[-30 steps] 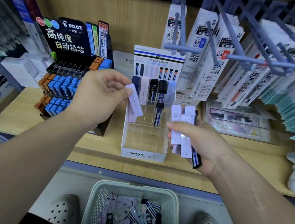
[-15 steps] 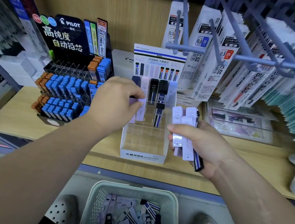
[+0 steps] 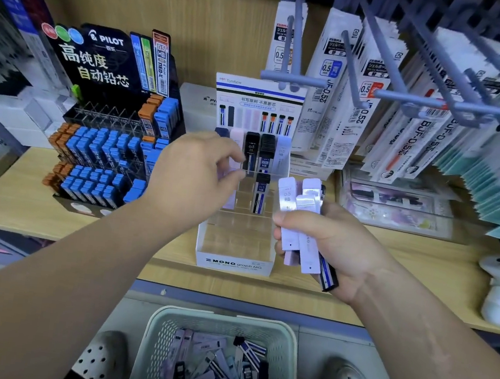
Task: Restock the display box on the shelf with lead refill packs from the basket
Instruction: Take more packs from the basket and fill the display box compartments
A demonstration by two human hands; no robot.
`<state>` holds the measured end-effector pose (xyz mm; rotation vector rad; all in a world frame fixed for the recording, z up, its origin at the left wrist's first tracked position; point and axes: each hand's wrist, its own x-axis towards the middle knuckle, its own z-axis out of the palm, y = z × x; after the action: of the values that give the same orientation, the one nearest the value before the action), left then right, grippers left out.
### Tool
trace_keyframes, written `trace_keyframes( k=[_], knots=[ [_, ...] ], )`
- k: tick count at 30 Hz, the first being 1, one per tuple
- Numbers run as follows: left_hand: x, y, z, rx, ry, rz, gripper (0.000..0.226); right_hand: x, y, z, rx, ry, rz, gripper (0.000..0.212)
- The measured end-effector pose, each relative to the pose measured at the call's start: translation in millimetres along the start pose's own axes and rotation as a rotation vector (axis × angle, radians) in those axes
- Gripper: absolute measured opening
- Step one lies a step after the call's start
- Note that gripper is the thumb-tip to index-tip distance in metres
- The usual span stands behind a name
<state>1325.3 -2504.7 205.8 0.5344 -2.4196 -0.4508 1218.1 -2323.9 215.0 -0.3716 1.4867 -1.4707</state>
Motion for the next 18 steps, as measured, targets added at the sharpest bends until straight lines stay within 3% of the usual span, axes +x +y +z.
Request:
trace_keyframes(
  k=[3, 5, 10, 13, 18],
  knots=[
    [-2, 26, -7, -0.534, -0.178, -0.345, 0.009, 0, 0, 5, 0.0, -0.051, -0.019, 0.019],
    [-7, 36, -6, -0.736, -0.313, -0.488, 0.008, -1, 0, 8, 0.003, -0.081, -0.025, 0.021],
    [-13, 31, -4, -0.927, -0.368, -0.651, 0.004, 0, 4, 14, -0.014, -0.108, -0.018, 0.019],
    [-9, 27, -13, -1.034, -0.357, -0.695, 0.004, 2, 2, 12, 0.024, -0.081, -0.001, 0.041],
    [6, 13, -30, -1.029, -0.179, -0.696, 0.005, 3, 0, 12, 0.147, -0.057, 0.044, 0.04]
  ],
)
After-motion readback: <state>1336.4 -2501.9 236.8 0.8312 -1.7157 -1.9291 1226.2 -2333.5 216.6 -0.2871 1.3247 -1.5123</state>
